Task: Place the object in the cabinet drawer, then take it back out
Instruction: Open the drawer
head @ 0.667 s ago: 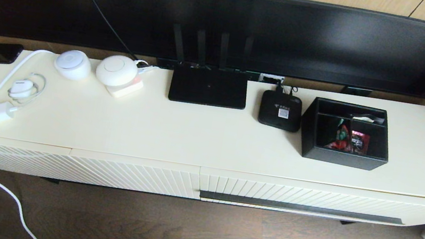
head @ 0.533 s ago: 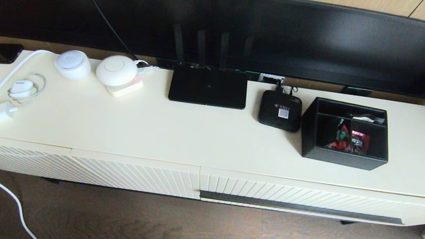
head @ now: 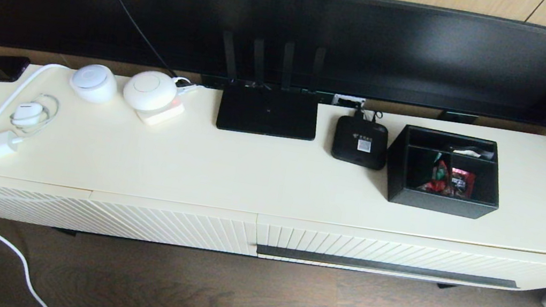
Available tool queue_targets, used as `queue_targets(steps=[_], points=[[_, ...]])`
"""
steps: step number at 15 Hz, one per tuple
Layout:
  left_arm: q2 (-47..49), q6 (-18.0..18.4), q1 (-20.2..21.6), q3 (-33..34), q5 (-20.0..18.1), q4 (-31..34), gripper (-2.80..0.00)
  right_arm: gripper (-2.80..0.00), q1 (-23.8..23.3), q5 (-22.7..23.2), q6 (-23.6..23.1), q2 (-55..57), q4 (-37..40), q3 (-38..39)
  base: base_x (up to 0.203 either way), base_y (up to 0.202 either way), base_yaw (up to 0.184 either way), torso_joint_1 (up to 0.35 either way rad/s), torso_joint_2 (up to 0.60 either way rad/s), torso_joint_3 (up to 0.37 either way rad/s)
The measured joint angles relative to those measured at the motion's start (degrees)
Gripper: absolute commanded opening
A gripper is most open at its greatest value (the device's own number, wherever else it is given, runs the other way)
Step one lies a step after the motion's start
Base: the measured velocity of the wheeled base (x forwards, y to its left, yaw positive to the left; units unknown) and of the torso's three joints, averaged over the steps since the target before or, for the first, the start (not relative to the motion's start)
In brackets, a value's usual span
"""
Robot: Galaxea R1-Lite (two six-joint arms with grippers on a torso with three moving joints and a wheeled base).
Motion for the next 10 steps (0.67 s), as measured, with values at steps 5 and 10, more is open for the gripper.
queue_targets(steps=[5,10], points=[[0.0,0.0,0.0,0.0,0.0,0.0,-2.80,-2.80,0.0,0.0,-0.4,0.0,0.0,0.0,0.000,0.000,0.000,0.000,0.00,0.000],[0.0,0.0,0.0,0.0,0.0,0.0,-2.80,-2.80,0.0,0.0,-0.7,0.1,1.3,-0.9,0.000,0.000,0.000,0.000,0.00,0.000]])
